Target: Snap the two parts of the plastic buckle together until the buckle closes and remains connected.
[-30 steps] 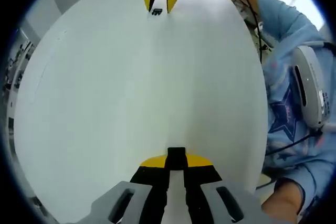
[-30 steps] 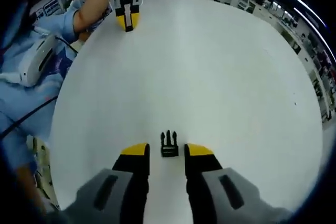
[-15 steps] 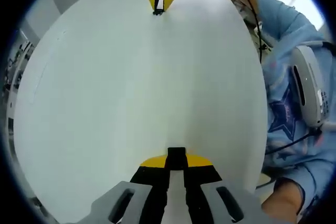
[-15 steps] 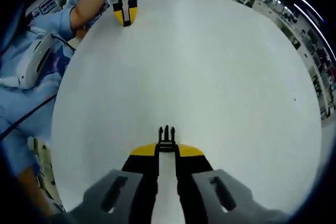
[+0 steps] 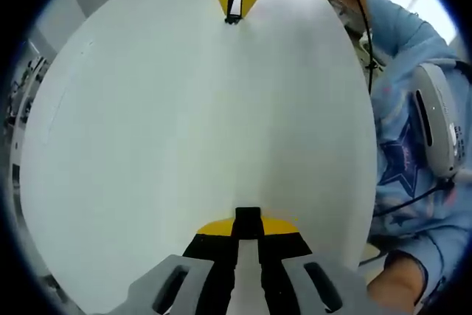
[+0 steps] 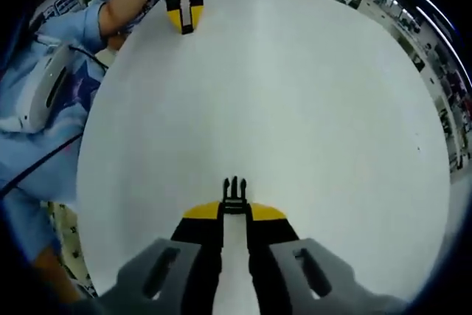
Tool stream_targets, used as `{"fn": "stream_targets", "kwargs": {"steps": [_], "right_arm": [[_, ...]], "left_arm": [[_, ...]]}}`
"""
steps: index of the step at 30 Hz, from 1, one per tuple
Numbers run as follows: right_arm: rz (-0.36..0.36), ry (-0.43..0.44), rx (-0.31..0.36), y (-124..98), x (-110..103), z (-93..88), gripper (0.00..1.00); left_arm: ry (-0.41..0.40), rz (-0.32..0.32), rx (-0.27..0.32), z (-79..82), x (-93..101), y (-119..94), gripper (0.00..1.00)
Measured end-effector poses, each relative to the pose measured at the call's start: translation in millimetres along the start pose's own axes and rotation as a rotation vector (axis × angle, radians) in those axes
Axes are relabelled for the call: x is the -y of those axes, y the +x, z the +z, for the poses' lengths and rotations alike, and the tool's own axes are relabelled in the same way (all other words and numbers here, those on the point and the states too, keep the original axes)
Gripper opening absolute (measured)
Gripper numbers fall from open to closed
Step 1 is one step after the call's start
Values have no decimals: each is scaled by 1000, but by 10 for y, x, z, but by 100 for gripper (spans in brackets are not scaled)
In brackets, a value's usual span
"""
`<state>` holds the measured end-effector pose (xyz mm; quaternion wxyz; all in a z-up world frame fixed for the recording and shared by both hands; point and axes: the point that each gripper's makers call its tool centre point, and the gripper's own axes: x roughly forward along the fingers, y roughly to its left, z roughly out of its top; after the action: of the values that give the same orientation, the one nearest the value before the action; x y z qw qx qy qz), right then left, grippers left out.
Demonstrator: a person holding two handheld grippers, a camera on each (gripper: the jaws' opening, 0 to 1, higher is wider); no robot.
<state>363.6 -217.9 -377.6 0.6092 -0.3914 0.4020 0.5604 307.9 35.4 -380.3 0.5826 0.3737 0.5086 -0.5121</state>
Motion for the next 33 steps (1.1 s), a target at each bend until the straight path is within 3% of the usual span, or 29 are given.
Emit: {"fn": "stream_targets", "kwargs": {"steps": [19, 33], "right_arm": [[26, -81, -24, 210, -277, 494, 11], [44, -131, -31, 302, -509, 738, 12]], "left_arm": [[48, 3, -67, -6, -32, 0, 9], [106, -32, -35, 209, 44, 57, 9]]}}
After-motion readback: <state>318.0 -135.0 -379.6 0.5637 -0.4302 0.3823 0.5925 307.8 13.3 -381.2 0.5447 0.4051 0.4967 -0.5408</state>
